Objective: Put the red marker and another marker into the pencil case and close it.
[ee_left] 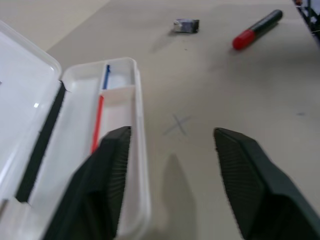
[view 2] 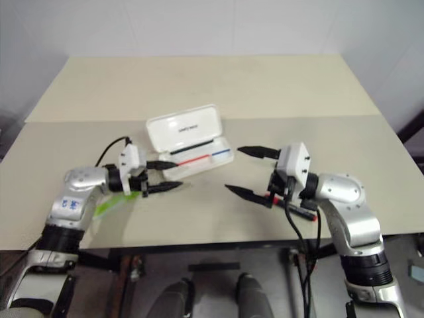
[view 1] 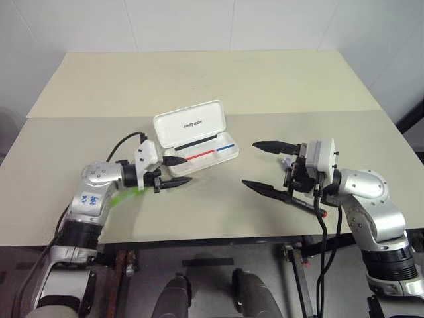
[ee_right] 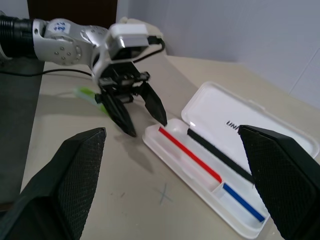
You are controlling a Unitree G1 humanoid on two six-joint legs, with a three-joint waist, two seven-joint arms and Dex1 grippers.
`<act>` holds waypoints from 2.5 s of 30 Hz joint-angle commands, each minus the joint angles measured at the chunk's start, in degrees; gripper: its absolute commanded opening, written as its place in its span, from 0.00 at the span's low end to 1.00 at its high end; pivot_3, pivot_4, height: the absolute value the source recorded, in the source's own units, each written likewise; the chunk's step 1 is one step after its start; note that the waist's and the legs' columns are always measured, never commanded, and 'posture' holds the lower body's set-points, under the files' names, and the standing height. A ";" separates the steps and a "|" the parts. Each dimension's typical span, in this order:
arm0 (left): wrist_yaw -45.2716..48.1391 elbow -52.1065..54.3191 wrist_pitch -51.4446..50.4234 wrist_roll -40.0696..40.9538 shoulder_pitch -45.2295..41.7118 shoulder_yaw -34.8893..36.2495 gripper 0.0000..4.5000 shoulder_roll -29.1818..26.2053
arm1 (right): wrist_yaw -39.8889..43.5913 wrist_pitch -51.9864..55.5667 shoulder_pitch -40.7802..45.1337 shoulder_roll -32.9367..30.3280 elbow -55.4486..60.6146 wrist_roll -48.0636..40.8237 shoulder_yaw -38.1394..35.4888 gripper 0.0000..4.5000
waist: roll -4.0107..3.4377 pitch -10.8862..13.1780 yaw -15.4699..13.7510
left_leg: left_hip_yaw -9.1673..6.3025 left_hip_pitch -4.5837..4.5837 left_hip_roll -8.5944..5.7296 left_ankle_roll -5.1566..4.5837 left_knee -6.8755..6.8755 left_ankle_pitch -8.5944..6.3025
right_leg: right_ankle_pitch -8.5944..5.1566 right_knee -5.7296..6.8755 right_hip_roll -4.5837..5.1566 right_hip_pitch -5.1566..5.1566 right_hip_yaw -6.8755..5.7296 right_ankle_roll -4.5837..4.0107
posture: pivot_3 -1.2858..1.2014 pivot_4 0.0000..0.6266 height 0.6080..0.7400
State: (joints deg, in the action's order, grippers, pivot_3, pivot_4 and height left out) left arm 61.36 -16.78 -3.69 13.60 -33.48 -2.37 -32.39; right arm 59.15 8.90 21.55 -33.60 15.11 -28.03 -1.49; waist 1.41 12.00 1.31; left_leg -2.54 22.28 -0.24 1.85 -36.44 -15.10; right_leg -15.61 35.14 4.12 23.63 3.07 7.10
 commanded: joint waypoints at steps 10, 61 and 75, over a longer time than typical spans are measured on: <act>-3.35 -11.16 2.77 -9.76 -7.17 -6.18 0.23 2.09 | -1.51 -0.04 -0.37 -0.71 4.35 -0.49 -0.65 1.00 | 0.00 0.00 0.10 | 0.03 0.00 -0.01 0.00 -0.02 0.00 | 0.01 0.01 -0.03 0.00 0.04 0.02 | 0.52 0.24 1.00; 13.64 -0.56 0.38 -12.10 -6.11 -12.80 0.00 -0.54 | -2.11 1.84 4.04 -1.92 5.78 -1.86 -1.62 1.00 | 0.03 -0.02 -0.54 | 0.00 0.10 0.02 -0.08 -0.54 -0.19 | -0.05 0.10 -0.03 -0.10 0.09 0.09 | 0.52 0.24 1.00; 8.20 10.72 -16.12 -9.82 -1.29 -12.93 0.00 2.10 | -2.64 1.96 3.37 -1.34 6.45 -1.48 -1.27 1.00 | 0.03 -0.02 -1.16 | 0.00 0.08 0.01 -0.09 -0.61 -0.20 | -0.06 0.19 -0.04 -0.11 0.09 0.08 | 0.52 0.24 1.00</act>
State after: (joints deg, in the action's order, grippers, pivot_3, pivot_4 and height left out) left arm 69.50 -8.66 -17.24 2.14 -35.47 -14.37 -31.10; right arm 57.10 11.25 25.00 -35.10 19.90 -28.99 -2.44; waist 1.44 11.98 0.15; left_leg -2.54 22.36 -0.24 1.76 -37.05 -15.29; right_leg -15.66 35.33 4.08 23.52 3.15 7.18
